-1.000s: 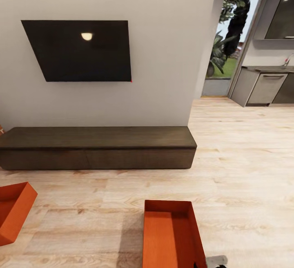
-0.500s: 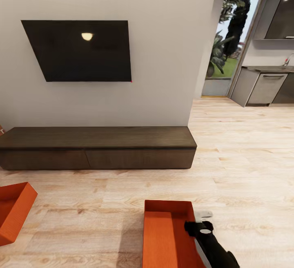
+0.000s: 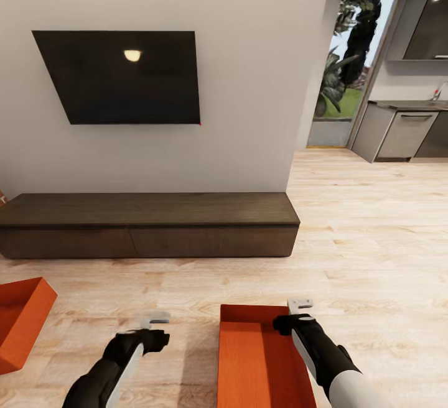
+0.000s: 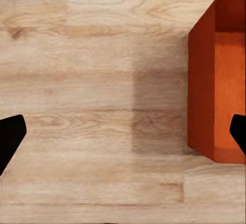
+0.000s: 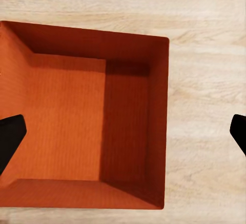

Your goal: Move the two storage containers from the living room to the garage. In the garage, place one container on the floor and stack the other container on top of it (either order is fine).

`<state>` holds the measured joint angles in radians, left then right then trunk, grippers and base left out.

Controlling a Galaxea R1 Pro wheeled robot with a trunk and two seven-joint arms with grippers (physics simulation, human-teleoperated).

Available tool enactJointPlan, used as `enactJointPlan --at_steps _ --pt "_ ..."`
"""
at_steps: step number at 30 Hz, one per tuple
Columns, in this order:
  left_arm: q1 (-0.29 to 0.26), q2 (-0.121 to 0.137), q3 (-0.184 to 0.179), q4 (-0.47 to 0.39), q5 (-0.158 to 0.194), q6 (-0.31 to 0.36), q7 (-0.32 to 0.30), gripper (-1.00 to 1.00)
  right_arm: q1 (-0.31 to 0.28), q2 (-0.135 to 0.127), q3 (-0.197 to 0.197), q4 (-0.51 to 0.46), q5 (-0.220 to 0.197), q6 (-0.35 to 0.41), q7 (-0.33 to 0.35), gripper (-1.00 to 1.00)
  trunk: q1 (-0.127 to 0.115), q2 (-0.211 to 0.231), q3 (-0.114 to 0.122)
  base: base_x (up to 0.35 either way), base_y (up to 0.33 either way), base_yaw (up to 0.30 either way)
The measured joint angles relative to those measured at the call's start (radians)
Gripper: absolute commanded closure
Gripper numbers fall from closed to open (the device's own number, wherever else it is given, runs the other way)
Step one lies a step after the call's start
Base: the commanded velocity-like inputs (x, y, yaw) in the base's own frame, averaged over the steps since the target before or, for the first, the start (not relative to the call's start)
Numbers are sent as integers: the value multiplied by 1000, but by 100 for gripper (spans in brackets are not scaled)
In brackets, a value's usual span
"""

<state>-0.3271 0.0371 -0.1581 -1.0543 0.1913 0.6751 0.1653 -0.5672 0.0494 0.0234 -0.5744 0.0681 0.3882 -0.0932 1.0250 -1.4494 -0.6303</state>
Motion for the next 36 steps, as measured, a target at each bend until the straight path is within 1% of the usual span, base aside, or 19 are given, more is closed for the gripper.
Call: enactJointPlan --at_steps 1,2,3,7,8,11,14,16,19,24,32,36 --pt "0 0 -53 12 0 -25 3 -100 0 0 0 0 0 0 1 -100 0 0 0 0 0 0" --pt "0 -2 -159 75 7 -69 4 -100 0 1 1 3 -1 2 1 -100 0 0 0 0 0 0" --pt "0 -2 -176 85 4 -72 4 -100 1 2 1 5 -1 3 -1 -100 0 0 0 0 0 0" --pt "0 -5 -184 93 7 -77 1 -100 1 0 1 39 -1 5 -8 -100 0 0 0 0 0 0" --pt "0 -9 -184 94 8 -78 0 -100 1 -2 0 60 -1 5 -9 -100 0 0 0 0 0 0" --pt "-1 -32 -187 98 10 -85 0 -100 1 -8 0 117 6 5 -14 -100 0 0 0 0 0 0" --pt "-1 -39 -189 99 14 -87 -2 -100 1 -5 0 131 7 7 -21 -100 0 0 0 0 0 0" --pt "-1 -40 -189 103 26 -91 -4 -100 0 -5 1 136 7 6 -23 -100 0 0 0 0 0 0" --pt "-1 -40 -189 107 32 -103 -5 -100 1 -4 2 138 8 4 -24 -100 0 0 0 42 -34 0" --pt "-1 -41 -192 109 33 -119 -5 -100 1 -3 3 139 8 1 -25 -100 0 0 0 189 -159 0" --pt "0 -42 -195 111 31 -122 -5 -100 1 -1 3 140 8 0 -26 -100 0 0 0 231 -197 0" --pt "1 -45 -197 111 32 -122 -6 -100 1 0 3 144 6 3 -27 -100 0 0 0 83 -73 0"
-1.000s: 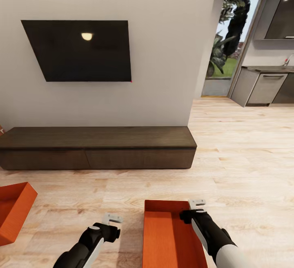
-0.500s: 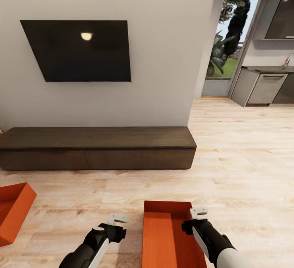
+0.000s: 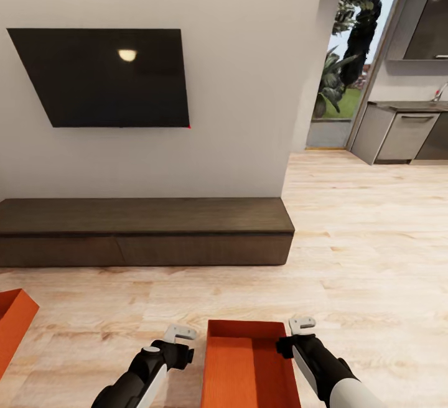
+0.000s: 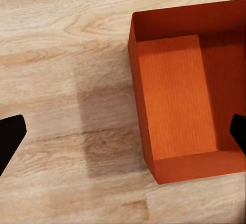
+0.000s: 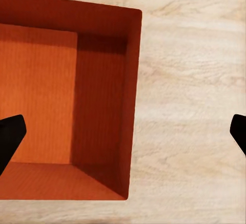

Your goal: Move the two storage containers from the living room to the garage. In the garage, place one container on the floor and stack the other container on top of it (either order is fine).

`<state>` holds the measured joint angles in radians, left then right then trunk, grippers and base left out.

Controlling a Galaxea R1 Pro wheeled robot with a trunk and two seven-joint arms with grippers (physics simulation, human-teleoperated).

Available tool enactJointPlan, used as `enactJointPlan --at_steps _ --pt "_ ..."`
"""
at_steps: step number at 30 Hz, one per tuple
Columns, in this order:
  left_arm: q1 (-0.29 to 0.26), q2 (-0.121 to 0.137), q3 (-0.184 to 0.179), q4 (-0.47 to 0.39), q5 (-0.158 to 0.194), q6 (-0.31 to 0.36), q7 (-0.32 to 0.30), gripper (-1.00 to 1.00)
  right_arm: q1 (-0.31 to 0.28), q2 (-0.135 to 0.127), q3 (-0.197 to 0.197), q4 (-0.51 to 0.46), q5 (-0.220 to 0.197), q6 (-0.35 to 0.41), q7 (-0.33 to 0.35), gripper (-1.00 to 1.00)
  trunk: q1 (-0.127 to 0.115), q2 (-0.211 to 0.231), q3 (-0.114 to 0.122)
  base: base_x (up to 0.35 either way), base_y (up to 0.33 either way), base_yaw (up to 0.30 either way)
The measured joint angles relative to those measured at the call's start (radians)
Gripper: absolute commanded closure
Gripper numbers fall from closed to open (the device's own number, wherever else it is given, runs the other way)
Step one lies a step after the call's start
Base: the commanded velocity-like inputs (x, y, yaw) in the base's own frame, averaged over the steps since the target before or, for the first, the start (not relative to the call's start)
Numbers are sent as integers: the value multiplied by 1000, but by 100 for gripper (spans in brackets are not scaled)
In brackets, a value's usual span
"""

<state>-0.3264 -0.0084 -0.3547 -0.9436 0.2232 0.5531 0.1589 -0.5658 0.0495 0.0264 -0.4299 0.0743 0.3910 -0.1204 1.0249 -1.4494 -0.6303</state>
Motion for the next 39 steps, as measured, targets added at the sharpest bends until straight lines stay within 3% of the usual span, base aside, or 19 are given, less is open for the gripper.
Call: enactJointPlan --at_steps 4,8,13,15,18,23,27,31,39 --pt "0 -5 0 1 3 0 0 -100 0 1 2 31 -1 1 -11 -100 0 0 0 14 -13 0" --pt "0 -28 1 36 24 -17 -1 -100 0 1 3 55 0 -1 -36 -100 0 0 0 3 -3 0" --pt "0 -75 -1 163 41 -164 -1 -100 0 -7 5 106 3 -8 -43 -100 0 0 0 0 0 0" --pt "0 -83 -14 208 41 -236 0 -100 0 -9 5 122 4 -18 -38 -100 0 0 0 0 0 0" --pt "0 -87 -40 234 41 -285 3 -100 0 -10 6 130 3 -72 -15 -100 0 0 0 0 0 0" --pt "0 -87 -53 241 40 -299 6 -100 0 -10 6 136 5 -154 68 -100 0 0 0 0 0 0" --pt "0 -88 -55 242 39 -303 9 -100 0 -18 6 139 6 -172 127 -100 0 0 0 0 0 0" --pt "0 -88 -57 243 38 -303 10 -100 0 -35 7 140 8 -179 226 -100 0 0 0 52 -33 0" --pt "0 -87 -58 247 37 -303 10 -100 0 -35 7 140 9 -180 258 -100 0 0 0 83 -192 0"
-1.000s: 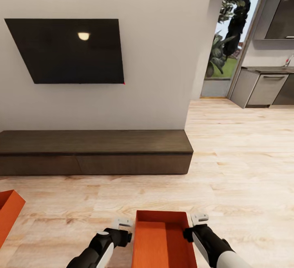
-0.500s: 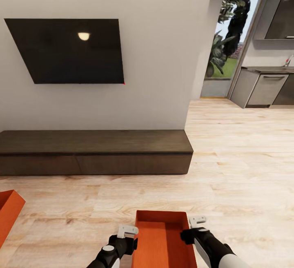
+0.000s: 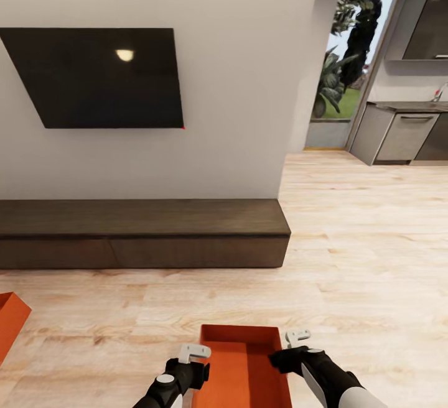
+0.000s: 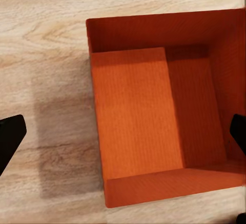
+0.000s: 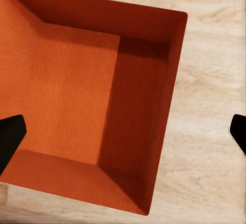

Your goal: Move the two storage containers from the living room to the garage. In the garage, place one container on the floor and stack the other container on top of it (either order is fine).

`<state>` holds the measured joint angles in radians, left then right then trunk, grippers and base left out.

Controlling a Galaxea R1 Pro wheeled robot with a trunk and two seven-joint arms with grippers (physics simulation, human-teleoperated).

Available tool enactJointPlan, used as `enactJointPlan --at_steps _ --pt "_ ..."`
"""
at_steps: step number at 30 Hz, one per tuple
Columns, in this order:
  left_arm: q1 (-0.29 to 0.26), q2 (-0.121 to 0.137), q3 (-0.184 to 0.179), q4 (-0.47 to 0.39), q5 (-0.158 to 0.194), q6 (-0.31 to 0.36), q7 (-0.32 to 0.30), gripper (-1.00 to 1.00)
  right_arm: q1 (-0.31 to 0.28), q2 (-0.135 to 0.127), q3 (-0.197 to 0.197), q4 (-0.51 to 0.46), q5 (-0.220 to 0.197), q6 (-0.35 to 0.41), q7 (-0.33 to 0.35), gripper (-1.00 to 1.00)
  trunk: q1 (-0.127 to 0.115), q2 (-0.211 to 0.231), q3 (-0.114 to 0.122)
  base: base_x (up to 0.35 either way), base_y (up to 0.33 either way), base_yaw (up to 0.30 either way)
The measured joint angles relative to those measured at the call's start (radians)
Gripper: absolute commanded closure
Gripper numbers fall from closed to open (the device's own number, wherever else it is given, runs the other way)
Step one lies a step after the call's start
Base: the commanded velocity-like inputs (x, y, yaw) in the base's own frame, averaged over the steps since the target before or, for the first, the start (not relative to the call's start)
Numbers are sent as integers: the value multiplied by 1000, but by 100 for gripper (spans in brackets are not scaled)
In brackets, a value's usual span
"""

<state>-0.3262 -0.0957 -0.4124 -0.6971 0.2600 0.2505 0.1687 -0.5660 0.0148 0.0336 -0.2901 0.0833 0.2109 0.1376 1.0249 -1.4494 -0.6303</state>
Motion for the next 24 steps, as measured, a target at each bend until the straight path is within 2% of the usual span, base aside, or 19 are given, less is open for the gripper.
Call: enactJointPlan --at_steps 12,19,24 --pt "0 0 0 3 3 -4 0 -100 0 -15 0 0 5 -19 0 -100 0 0 0 2 -57 0" --pt "0 2 1 3 5 -57 -6 -100 0 -18 -2 0 6 -49 1 -100 0 0 0 0 0 0" --pt "0 7 2 2 6 -67 -7 -100 1 -18 -3 -1 4 -88 1 -100 19 -35 -16 0 0 0"
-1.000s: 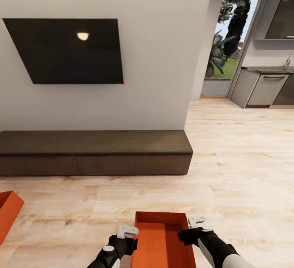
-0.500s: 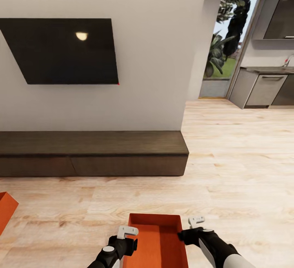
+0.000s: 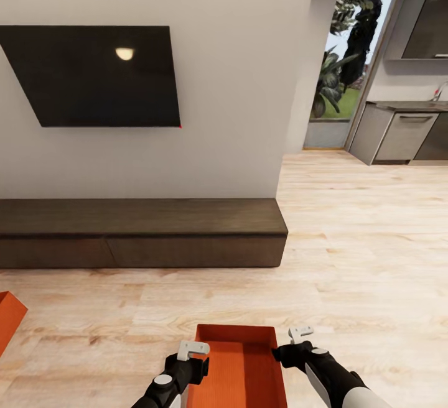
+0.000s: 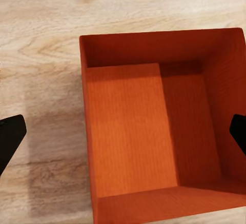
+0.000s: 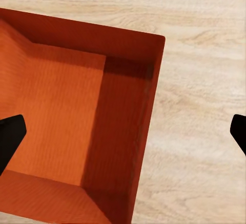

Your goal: Move the two storage containers from the living room to the garage. In the garage, place one container on the floor and stack the other container on top of it (either order is fine).

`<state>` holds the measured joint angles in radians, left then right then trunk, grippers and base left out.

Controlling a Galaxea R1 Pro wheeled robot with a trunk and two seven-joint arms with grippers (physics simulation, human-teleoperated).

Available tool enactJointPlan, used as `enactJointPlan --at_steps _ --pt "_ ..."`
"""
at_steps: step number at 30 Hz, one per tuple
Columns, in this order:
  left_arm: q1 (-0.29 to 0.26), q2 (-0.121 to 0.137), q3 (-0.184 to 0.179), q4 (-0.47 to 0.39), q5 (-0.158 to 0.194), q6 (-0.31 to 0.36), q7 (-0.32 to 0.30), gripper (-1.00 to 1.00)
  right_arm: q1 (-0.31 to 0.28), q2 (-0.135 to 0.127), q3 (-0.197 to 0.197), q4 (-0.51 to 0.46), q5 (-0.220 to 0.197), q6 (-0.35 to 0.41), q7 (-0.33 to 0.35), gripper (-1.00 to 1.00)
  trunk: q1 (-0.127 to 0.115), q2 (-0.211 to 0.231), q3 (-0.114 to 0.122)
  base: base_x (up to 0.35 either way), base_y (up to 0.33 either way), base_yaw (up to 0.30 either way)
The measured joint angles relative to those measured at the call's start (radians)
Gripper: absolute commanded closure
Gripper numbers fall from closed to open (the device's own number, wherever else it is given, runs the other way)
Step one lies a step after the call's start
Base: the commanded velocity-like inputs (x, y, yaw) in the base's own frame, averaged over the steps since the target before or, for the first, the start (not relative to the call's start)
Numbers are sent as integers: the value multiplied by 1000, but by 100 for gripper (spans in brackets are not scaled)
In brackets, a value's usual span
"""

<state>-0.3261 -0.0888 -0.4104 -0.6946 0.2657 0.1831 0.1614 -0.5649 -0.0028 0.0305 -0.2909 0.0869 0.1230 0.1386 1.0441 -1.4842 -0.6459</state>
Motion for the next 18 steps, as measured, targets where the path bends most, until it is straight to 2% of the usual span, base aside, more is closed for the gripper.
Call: enactJointPlan --at_steps 18 --pt "0 6 3 0 -1 -7 2 -100 1 -1 -4 2 -7 -10 -1 -100 69 -126 -56 0 0 0"
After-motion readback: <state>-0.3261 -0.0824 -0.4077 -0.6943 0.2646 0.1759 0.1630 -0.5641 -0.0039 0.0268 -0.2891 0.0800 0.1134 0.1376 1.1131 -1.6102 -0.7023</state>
